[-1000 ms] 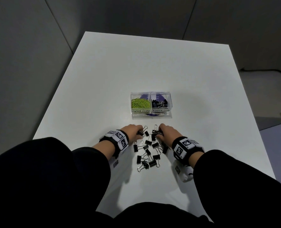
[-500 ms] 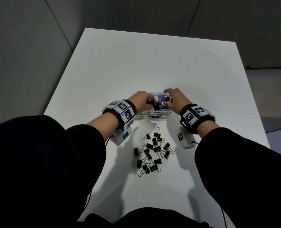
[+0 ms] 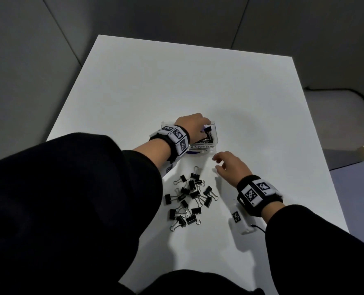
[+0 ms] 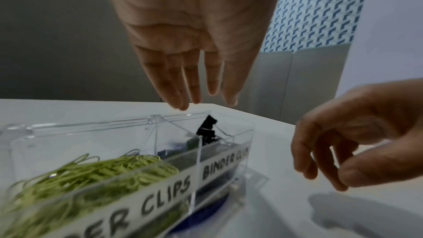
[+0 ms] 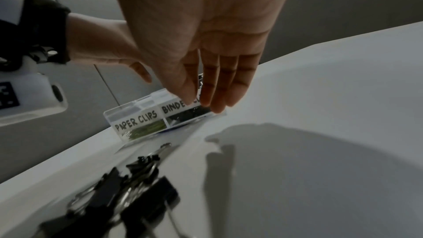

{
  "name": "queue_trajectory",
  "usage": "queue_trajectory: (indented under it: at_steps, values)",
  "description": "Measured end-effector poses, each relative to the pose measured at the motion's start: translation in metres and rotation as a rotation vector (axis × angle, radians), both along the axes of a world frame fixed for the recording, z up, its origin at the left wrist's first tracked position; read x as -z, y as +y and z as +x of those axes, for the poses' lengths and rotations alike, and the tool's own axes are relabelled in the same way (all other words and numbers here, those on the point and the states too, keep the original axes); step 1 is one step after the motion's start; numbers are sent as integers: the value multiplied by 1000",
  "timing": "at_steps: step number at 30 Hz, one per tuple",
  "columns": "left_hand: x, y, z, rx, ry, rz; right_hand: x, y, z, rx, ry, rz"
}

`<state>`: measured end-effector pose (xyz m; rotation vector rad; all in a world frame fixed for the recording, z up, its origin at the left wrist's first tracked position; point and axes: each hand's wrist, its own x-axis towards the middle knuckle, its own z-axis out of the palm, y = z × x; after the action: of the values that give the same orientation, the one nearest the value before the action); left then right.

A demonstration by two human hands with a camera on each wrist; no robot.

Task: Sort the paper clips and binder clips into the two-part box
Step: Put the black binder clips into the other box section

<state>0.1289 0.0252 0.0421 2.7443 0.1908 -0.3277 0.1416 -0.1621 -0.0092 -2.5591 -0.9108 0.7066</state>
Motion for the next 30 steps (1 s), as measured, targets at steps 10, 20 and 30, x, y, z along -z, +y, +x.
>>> queue_trajectory:
  at_steps: [10, 20, 30]
  values:
    - [57, -24, -107, 215, 195, 88, 11, -11, -51, -199, -35, -263]
    - [71, -36, -116, -88, 140, -67, 20, -5, -62, 79, 52, -109]
    - [64, -19, -124, -259, 86, -238, 4, -15, -53, 317, 143, 86]
